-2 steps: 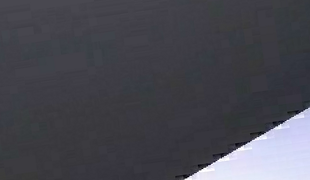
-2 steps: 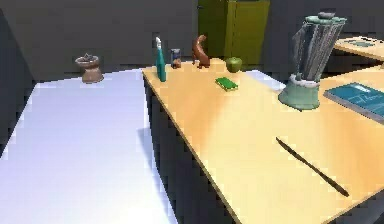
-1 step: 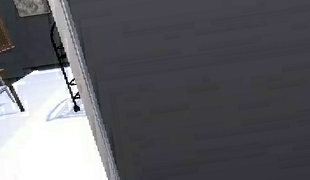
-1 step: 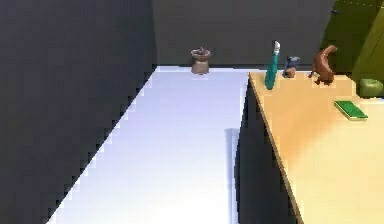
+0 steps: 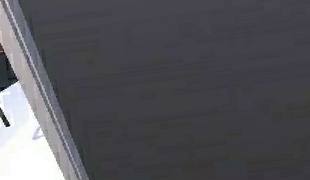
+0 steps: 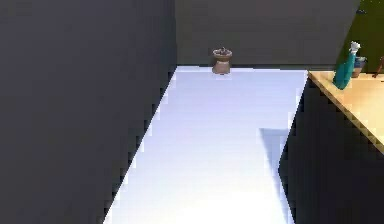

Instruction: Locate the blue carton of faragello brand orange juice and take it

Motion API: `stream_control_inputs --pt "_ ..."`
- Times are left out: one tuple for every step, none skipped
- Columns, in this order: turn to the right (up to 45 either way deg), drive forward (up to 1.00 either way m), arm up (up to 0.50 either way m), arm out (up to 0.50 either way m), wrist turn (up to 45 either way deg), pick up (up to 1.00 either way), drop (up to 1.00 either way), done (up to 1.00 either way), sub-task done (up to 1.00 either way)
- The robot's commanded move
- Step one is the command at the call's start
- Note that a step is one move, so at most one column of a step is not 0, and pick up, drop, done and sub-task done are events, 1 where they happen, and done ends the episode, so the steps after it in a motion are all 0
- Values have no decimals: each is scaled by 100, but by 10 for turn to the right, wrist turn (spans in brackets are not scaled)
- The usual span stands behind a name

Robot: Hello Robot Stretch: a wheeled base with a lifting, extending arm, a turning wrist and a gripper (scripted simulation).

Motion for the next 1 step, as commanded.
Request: stream_control_inputs --pt "450 0 0 0 0 0 0 0 0"
